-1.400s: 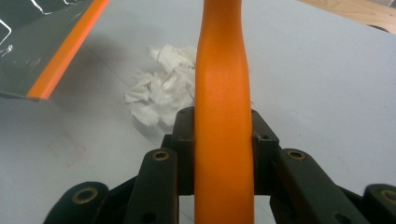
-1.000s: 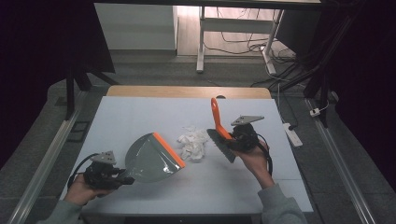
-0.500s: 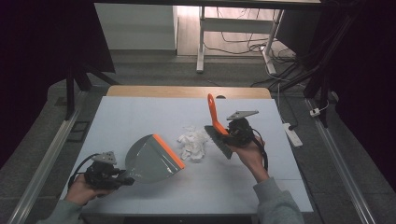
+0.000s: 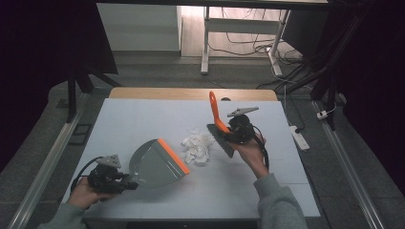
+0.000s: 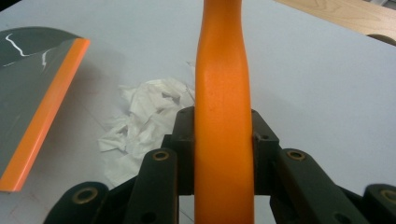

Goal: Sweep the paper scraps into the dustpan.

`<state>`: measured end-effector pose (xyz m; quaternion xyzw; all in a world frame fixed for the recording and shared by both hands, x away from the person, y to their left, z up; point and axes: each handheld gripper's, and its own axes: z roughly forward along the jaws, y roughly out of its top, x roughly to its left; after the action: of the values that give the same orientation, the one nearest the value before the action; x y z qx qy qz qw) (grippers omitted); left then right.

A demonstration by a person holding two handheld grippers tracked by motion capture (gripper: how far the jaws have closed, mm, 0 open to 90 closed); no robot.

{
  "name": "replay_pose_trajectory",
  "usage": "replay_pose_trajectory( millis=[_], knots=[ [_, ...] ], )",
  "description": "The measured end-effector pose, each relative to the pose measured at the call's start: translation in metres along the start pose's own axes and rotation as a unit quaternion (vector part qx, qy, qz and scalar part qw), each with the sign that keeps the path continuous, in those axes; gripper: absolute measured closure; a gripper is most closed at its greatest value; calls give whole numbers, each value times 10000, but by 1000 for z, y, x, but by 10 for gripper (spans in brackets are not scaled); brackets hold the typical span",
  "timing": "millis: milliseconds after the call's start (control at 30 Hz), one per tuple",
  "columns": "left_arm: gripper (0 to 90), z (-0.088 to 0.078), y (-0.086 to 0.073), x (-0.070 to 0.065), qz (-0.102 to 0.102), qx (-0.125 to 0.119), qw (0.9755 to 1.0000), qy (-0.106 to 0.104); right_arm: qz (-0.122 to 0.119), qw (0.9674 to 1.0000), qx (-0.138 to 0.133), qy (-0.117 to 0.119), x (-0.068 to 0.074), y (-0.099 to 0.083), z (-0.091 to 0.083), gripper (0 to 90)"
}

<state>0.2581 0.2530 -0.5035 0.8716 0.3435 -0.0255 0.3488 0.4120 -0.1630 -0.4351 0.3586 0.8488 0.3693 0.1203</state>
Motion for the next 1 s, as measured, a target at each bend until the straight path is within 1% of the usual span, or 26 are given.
replay_pose_trajectory(
  millis=[233, 500, 733, 900, 1000],
  knots=[
    [615, 4, 2, 2, -10, 65, 10000, -33, -11, 9999, 61, -92, -5, 10, 12, 704],
    [615, 7, 4, 2, 12, 92, 9999, -65, -9, 9999, 83, -133, -8, 19, 20, 704],
    [614, 9, 5, 3, 1, 105, 9999, -84, 10, 9997, 164, -191, -14, 25, 29, 704],
    [615, 12, 6, 4, -2, 141, 9999, -99, 51, 9996, 205, -205, -16, 28, 35, 704],
    [615, 13, 7, 5, 9, 167, 9998, -105, 11, 9994, 256, -230, -17, 30, 40, 704]
  ],
)
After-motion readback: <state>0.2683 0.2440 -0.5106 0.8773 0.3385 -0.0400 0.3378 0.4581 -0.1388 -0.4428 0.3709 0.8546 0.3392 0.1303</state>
